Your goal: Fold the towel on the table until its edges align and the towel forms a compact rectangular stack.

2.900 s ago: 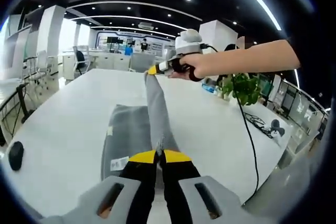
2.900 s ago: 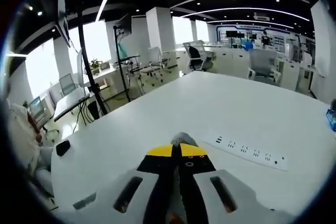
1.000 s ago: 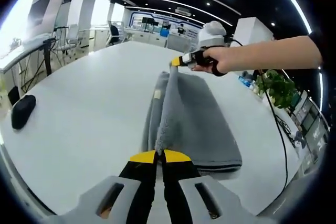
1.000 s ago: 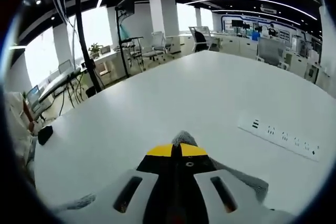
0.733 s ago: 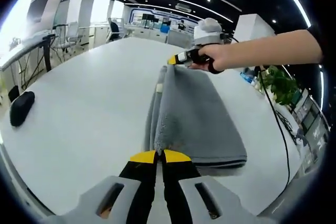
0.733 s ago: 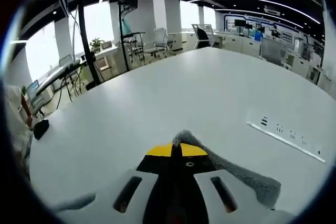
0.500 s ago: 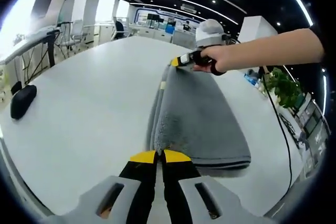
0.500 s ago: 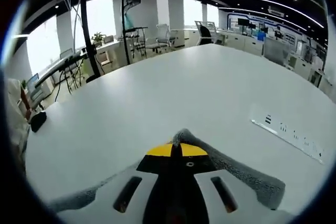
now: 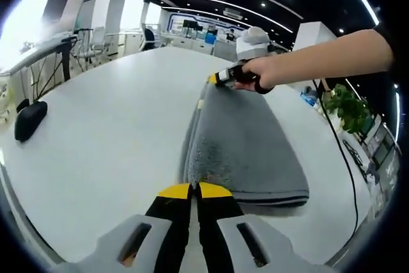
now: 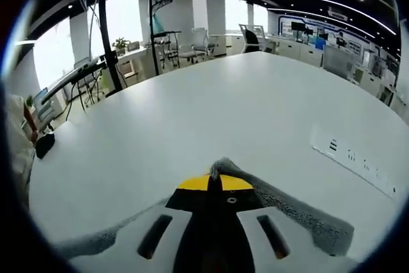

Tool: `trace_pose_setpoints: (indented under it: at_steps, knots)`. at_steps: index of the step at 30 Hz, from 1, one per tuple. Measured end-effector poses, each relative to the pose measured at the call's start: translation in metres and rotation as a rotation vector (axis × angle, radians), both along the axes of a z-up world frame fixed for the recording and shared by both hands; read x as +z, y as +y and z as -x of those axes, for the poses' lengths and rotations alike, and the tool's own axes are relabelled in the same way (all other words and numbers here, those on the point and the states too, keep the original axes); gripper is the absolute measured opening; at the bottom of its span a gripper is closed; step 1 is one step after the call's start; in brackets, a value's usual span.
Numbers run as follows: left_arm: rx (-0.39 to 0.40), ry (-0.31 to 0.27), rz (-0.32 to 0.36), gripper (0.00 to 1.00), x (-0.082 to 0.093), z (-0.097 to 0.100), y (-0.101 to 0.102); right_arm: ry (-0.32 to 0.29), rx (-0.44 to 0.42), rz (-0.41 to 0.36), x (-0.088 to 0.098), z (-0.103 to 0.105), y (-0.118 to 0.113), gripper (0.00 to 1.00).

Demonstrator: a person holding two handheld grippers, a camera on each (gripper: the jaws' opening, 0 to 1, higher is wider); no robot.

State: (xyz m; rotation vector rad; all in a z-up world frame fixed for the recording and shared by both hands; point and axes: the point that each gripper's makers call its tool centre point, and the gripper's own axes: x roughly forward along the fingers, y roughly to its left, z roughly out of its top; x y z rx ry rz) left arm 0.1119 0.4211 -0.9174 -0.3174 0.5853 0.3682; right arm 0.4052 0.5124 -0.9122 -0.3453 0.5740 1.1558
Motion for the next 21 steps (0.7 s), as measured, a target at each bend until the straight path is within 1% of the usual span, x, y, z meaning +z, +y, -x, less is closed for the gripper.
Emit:
trace_pose_setpoints:
  at_steps: [2, 3, 4, 6, 8, 9, 10, 11, 13, 14, 15, 18, 21]
  knots:
    - [-0.025, 0.018, -0.021, 0.03, 0.0, -0.002, -0.001, 0.029, 0.011, -0.005, 0.001, -0.001, 0.0, 0.02]
    - [-0.03, 0.022, -0.025, 0.03, 0.0, -0.002, -0.001, 0.03, 0.019, -0.005, 0.002, -0.001, 0.0, 0.02]
    - [-0.042, 0.03, -0.028, 0.03, -0.001, -0.002, 0.0, 0.016, 0.051, 0.001, 0.004, 0.002, 0.001, 0.03]
    - [-0.068, 0.043, -0.022, 0.04, -0.001, -0.002, 0.001, 0.011, 0.075, -0.006, 0.009, 0.005, 0.002, 0.07]
    - [-0.099, 0.042, -0.028, 0.05, 0.001, -0.004, 0.002, 0.036, 0.078, -0.018, 0.009, 0.005, 0.004, 0.13]
    - [-0.108, 0.045, -0.031, 0.06, 0.002, -0.003, 0.003, 0.037, 0.074, -0.019, 0.01, 0.005, 0.002, 0.14]
    - [-0.127, 0.045, -0.041, 0.09, 0.004, -0.004, 0.004, 0.043, 0.061, -0.019, 0.011, 0.005, 0.0, 0.17]
    - [-0.166, 0.026, -0.065, 0.14, 0.011, -0.008, 0.004, 0.043, 0.065, -0.019, 0.012, 0.006, -0.001, 0.21]
    - [-0.15, 0.005, -0.068, 0.23, 0.018, -0.009, 0.01, 0.056, 0.077, -0.035, 0.015, 0.009, -0.002, 0.28]
    - [-0.153, 0.0, -0.066, 0.23, 0.02, -0.01, 0.012, 0.074, 0.077, -0.043, 0.018, 0.011, -0.004, 0.33]
    - [-0.158, -0.012, -0.073, 0.23, 0.025, -0.012, 0.016, 0.072, 0.076, -0.043, 0.019, 0.01, -0.006, 0.35]
    - [-0.174, -0.024, -0.108, 0.26, 0.036, -0.021, 0.025, 0.054, 0.088, -0.062, 0.033, 0.007, -0.013, 0.36]
    - [-0.207, -0.039, -0.111, 0.32, 0.042, -0.035, 0.029, 0.048, 0.082, -0.075, 0.044, 0.004, -0.021, 0.38]
